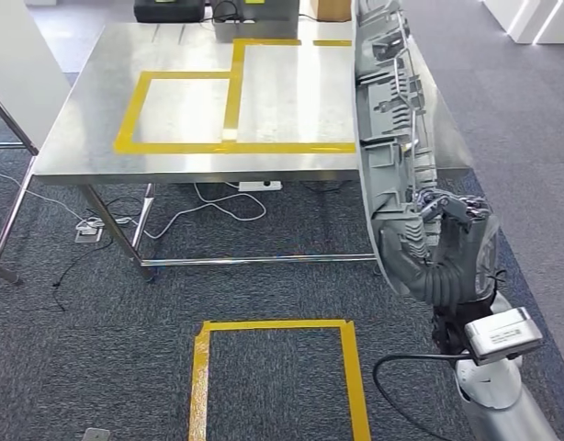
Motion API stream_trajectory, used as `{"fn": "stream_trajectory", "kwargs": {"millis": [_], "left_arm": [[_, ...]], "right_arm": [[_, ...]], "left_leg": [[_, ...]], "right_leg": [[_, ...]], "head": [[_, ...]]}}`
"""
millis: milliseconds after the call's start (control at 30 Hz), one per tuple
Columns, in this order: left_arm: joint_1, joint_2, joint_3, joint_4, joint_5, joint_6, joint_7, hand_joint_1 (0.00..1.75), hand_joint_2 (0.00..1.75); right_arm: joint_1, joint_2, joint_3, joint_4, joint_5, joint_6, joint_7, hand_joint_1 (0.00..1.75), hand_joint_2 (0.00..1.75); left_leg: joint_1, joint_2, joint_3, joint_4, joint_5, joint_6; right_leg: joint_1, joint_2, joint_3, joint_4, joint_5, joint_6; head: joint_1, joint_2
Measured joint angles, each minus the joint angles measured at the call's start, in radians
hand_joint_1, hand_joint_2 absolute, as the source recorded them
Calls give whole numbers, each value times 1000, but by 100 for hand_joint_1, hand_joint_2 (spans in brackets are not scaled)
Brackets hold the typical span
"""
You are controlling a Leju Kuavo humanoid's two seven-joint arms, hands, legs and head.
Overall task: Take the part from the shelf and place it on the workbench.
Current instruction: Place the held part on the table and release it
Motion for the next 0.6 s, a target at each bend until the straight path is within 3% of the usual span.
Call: {"fn": "stream_trajectory", "kwargs": {"millis": [33, 67, 100, 167, 233, 267, 400, 467, 533, 567, 600], "left_arm": [[0, 0, 0, 0, 0, 0, 0, 0, 175], [0, 0, 0, 0, 0, 0, 0, 0, 175], [1, 0, 0, 0, 0, 0, 0, 0, 175], [2, -1, 0, 0, 0, 0, 0, 0, 175], [2, -1, 0, 0, 0, 0, 0, 0, 175], [1, -1, 0, 0, 0, 0, 0, 0, 175], [0, -1, 0, 0, -1, -1, 0, 0, 175], [0, -1, 0, 0, -1, -1, 0, 0, 175], [1, 0, 0, 0, -1, -1, 0, 0, 175], [2, 0, 0, 0, -1, -1, 0, 0, 175], [3, 0, 0, 0, -1, -1, 0, 0, 175]], "right_arm": [[2, 0, 0, 0, 0, 0, 0, 175, 175], [4, 0, 0, 1, 0, 0, 0, 175, 175], [6, 0, 0, 2, 0, 0, 1, 175, 175], [6, 0, 0, 2, 0, 0, 1, 175, 175], [3, 0, 0, 2, 0, 0, 0, 175, 175], [3, 0, 0, 2, 0, 0, 0, 175, 175], [6, 0, -1, 2, 2, 1, 1, 175, 175], [4, 0, -2, 2, 3, 2, 0, 175, 175], [4, 0, -2, 2, 5, 4, 0, 175, 175], [5, 0, -1, 3, 5, 5, 0, 175, 175], [6, 0, -1, 3, 6, 6, 0, 175, 175]], "left_leg": [[0, 0, 1, 0, -2, 2], [-1, 0, 4, 0, -5, 3], [-1, -1, 8, 0, -8, 3], [-1, -3, 22, 0, -18, -1], [-5, -4, 30, 2, -27, -10], [-6, -4, 31, 3, -29, -15], [-7, -2, 30, 15, -45, -35], [-4, -2, -9, 99, -88, -45], [-2, -1, -80, 231, -135, -51], [-2, -1, -106, 273, -139, -53], [-1, -1, -117, 279, -123, -53]], "right_leg": [[0, 0, -40, 63, -15, 2], [0, 0, -67, 97, -13, 4], [0, 0, -74, 90, 10, 3], [0, -1, -32, -29, 96, -2], [3, -3, 26, -147, 144, -10], [5, -3, 40, -172, 145, -14], [1, 0, 54, -187, 134, -34], [-3, -2, 65, -193, 131, -45], [-3, -3, 72, -193, 124, -51], [-3, -2, 76, -193, 121, -52], [-3, -1, 81, -193, 117, -51]], "head": [[0, 0], [0, 0], [0, 0], [1, 0], [0, 0], [-1, 0], [-7, 0], [-11, 0], [-14, 0], [-14, 0], [-14, 0]]}}
